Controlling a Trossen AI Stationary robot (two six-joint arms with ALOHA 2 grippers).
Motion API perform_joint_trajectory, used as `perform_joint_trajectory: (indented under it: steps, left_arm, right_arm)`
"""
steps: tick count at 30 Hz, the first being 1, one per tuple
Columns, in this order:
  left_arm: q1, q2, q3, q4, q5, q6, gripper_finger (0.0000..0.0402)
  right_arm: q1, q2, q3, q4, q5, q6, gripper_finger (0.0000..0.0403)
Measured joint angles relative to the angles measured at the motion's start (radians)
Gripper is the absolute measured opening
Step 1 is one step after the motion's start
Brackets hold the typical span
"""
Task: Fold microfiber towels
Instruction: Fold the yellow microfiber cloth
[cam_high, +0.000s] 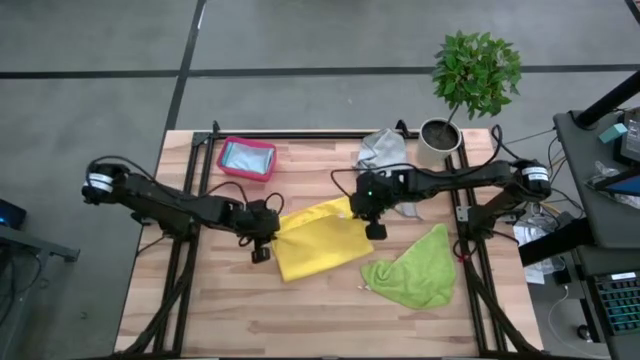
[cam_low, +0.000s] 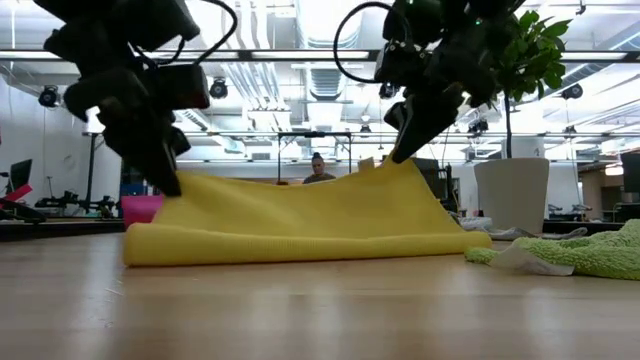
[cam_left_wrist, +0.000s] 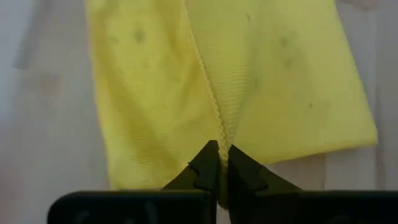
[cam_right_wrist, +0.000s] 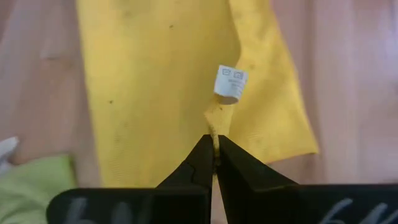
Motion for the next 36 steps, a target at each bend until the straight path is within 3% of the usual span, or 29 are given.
perform_joint_trajectory:
  steps: [16, 30, 36]
  left_arm:
    - [0.056, -0.008, 0.000, -0.096, -0.080, -0.080, 0.0000]
    - [0.057, 0.064, 0.000, -0.094, -0.113, -0.114, 0.0000]
    - [0.057, 0.082, 0.000, -0.094, -0.117, -0.133, 0.0003]
  right_arm:
    - [-0.085, 0.081, 0.000, 0.090, 0.039, -0.092, 0.0008]
    - [-0.125, 0.114, 0.000, 0.134, 0.047, -0.103, 0.0009]
    - [-0.134, 0.114, 0.000, 0.144, 0.050, -0.099, 0.0027]
